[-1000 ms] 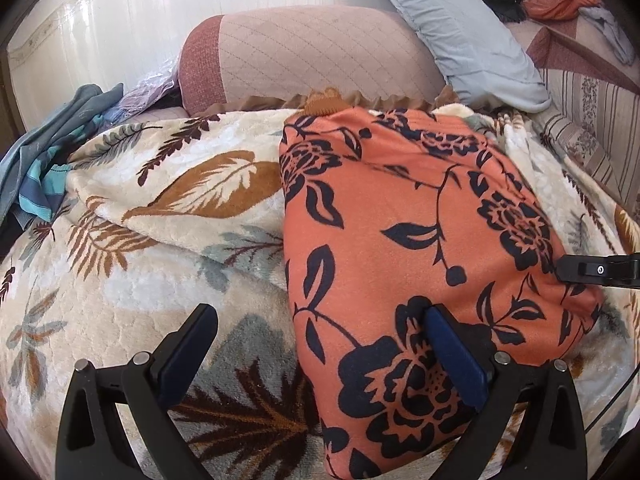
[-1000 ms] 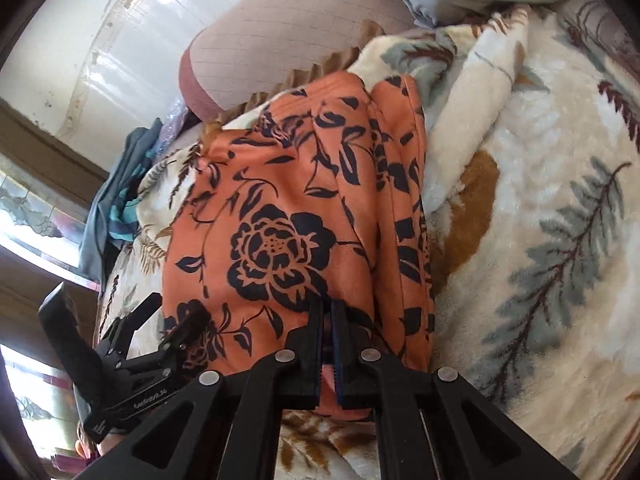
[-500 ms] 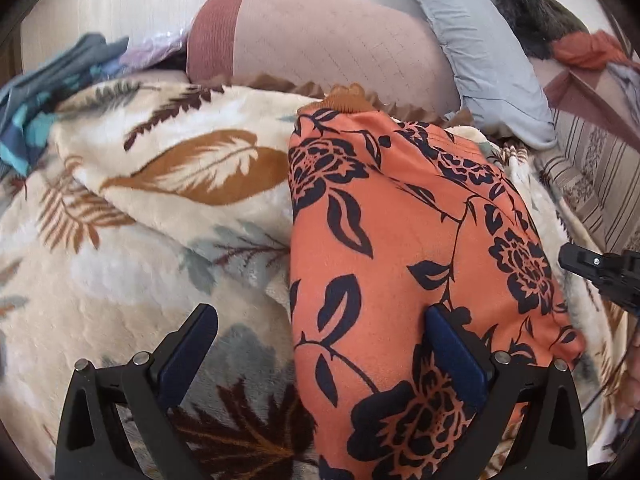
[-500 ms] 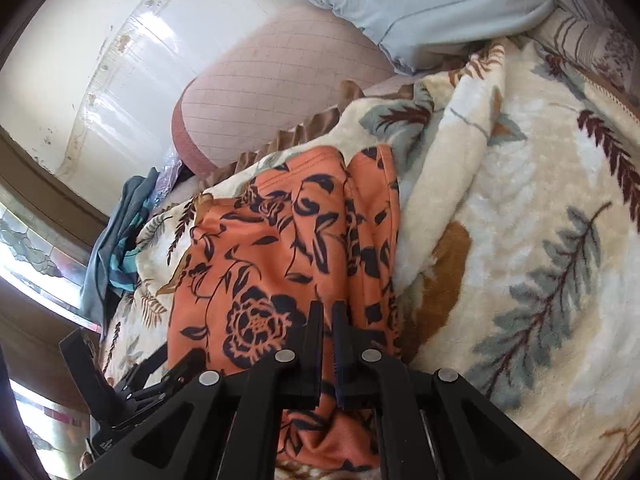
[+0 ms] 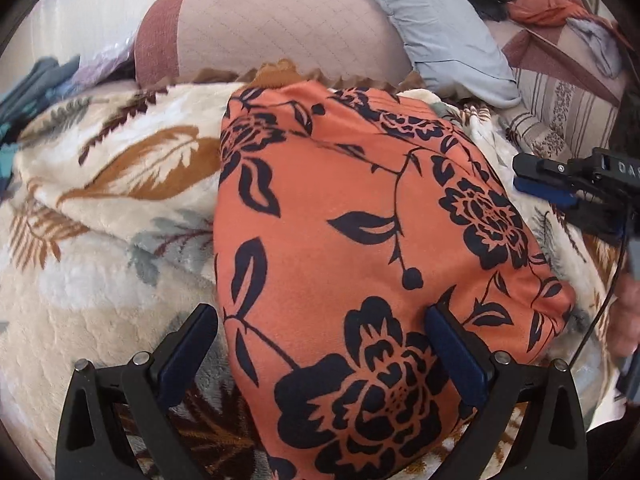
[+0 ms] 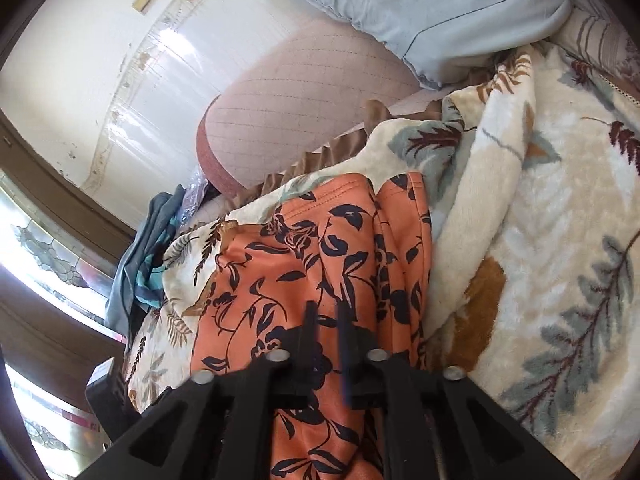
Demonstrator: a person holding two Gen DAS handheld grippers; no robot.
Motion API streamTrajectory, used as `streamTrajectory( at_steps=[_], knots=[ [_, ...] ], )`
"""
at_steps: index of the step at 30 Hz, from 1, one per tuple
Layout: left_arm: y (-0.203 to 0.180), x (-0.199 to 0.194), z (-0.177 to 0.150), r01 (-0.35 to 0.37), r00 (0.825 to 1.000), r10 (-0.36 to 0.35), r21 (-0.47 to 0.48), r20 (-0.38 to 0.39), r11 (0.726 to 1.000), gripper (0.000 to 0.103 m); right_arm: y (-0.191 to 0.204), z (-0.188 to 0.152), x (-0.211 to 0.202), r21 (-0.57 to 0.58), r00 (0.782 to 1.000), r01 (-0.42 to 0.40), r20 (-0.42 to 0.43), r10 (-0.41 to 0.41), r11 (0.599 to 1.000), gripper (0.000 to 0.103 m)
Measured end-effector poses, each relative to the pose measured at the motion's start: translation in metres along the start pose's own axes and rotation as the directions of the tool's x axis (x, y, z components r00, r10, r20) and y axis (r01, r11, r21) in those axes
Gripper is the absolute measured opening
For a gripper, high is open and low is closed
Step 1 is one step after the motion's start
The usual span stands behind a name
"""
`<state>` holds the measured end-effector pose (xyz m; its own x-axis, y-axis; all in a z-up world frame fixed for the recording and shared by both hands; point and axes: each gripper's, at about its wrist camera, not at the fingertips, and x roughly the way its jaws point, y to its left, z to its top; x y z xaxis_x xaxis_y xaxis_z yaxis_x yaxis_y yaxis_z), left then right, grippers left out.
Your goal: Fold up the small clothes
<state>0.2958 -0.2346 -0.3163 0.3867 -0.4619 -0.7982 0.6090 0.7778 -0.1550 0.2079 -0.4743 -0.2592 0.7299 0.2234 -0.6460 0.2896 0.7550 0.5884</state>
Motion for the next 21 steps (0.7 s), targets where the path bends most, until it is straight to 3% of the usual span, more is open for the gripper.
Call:
streamTrajectory(
  at_steps=[2,5,7,10,11,15,19,21],
  knots=[
    [0.003,0.001,-0.001,0.016,1.000,-0.016,-0.025,-0.010,1.000,0.103,-0.005,-0.004,0.012,0.026,0.999,0.027,-0.039,-0.026,0.999,0.088],
    [0.001,0.000,-0.002,0.007,1.000,-0.007,-0.012,-0.004,1.000,0.103,-0.006,-0.011,0.025,0.044,0.996,0.056,-0.070,-0.053,0.997,0.086],
    [0.000,0.000,-0.002,-0.001,1.000,0.001,-0.001,0.002,1.000,0.103,0.001,-0.013,0.023,-0.004,0.997,0.058,-0.046,-0.058,0.998,0.080],
    [0.001,0.000,-0.001,0.002,1.000,-0.002,-0.011,0.001,1.000,0.103,0.006,-0.013,0.017,-0.051,0.995,0.094,-0.009,-0.095,0.994,0.040],
    [0.001,0.000,-0.001,0.005,1.000,-0.005,-0.017,-0.001,1.000,0.103,0.006,-0.013,0.019,-0.064,0.993,0.119,-0.015,-0.120,0.991,0.036],
    [0.000,-0.001,-0.001,0.001,1.000,-0.001,-0.010,0.004,1.000,0.103,-0.008,-0.007,0.020,-0.004,0.993,0.115,-0.026,-0.115,0.993,0.034],
    [0.002,0.000,-0.001,0.005,1.000,-0.005,-0.015,0.002,1.000,0.103,-0.010,0.003,-0.001,0.012,0.985,0.162,0.062,-0.162,0.987,0.038],
    [0.001,0.000,-0.001,0.005,1.000,-0.005,-0.018,0.001,1.000,0.103,-0.013,0.005,-0.008,0.040,0.988,0.104,0.111,-0.108,0.994,0.041]
  ],
)
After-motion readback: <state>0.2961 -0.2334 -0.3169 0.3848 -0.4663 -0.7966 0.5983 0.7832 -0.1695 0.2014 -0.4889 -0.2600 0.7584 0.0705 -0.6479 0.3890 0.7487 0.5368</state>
